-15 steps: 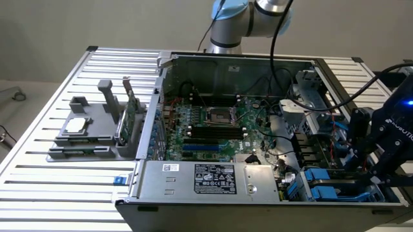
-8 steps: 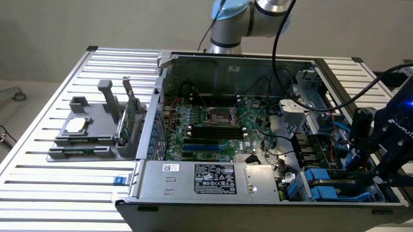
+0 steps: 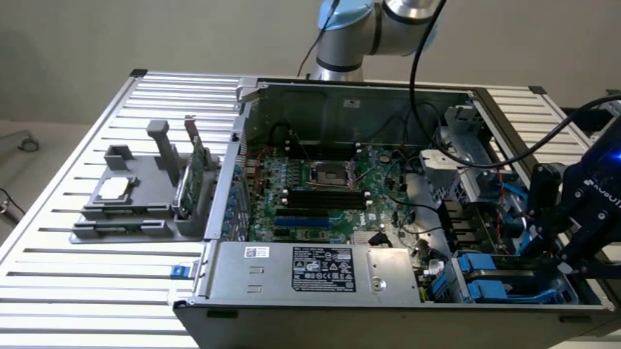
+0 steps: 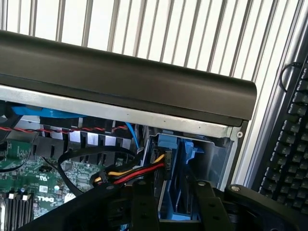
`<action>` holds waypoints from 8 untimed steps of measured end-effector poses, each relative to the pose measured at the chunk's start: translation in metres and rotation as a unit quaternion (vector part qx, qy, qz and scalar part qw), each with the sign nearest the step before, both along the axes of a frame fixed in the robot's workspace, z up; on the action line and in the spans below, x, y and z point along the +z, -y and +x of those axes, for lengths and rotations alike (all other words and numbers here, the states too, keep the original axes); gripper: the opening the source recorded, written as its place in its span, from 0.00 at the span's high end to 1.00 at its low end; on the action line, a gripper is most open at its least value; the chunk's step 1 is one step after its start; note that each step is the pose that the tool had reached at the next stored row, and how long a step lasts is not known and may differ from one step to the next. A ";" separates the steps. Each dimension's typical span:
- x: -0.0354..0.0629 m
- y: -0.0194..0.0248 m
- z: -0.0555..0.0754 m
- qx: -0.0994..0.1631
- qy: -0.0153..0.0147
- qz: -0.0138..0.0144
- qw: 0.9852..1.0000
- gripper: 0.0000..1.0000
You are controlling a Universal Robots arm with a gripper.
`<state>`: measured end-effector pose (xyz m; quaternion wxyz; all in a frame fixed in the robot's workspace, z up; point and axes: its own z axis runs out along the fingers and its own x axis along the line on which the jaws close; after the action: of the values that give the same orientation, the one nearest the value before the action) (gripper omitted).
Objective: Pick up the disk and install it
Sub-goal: 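Insert the first disk wire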
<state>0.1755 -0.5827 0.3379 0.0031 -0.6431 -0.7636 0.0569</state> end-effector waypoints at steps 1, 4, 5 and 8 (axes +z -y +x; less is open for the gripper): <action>0.0000 0.0001 0.000 0.000 0.000 0.000 1.000 0.72; -0.0001 0.0003 0.000 -0.001 0.000 0.001 1.000 0.82; 0.0000 0.0003 0.000 -0.001 0.000 0.001 1.000 0.82; -0.0002 0.0013 -0.001 -0.003 0.000 0.002 1.000 0.82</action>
<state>0.1748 -0.5840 0.3377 0.0044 -0.6458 -0.7615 0.0555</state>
